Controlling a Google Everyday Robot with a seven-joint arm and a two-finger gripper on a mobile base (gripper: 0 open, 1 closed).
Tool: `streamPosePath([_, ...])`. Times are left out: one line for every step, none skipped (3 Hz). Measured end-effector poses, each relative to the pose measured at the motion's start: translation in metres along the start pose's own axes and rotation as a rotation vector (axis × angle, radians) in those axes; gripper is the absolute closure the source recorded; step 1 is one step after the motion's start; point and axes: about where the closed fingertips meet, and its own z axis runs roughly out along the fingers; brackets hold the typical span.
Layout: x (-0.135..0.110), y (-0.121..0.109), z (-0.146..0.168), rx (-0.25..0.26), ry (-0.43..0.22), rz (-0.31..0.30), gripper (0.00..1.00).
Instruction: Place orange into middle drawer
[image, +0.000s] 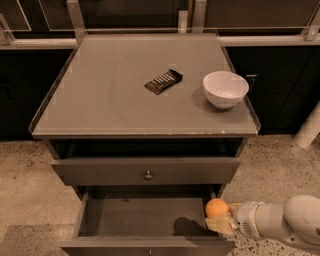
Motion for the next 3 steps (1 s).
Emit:
streamPosePath([0.011,0.003,0.026,-0.042,0.043,0.024,1.00])
streamPosePath([0.031,0.005,0.064,-0.089,0.109,0.056,1.00])
streamPosePath([0.042,0.005,0.090,-0.117,0.152,0.072,1.00])
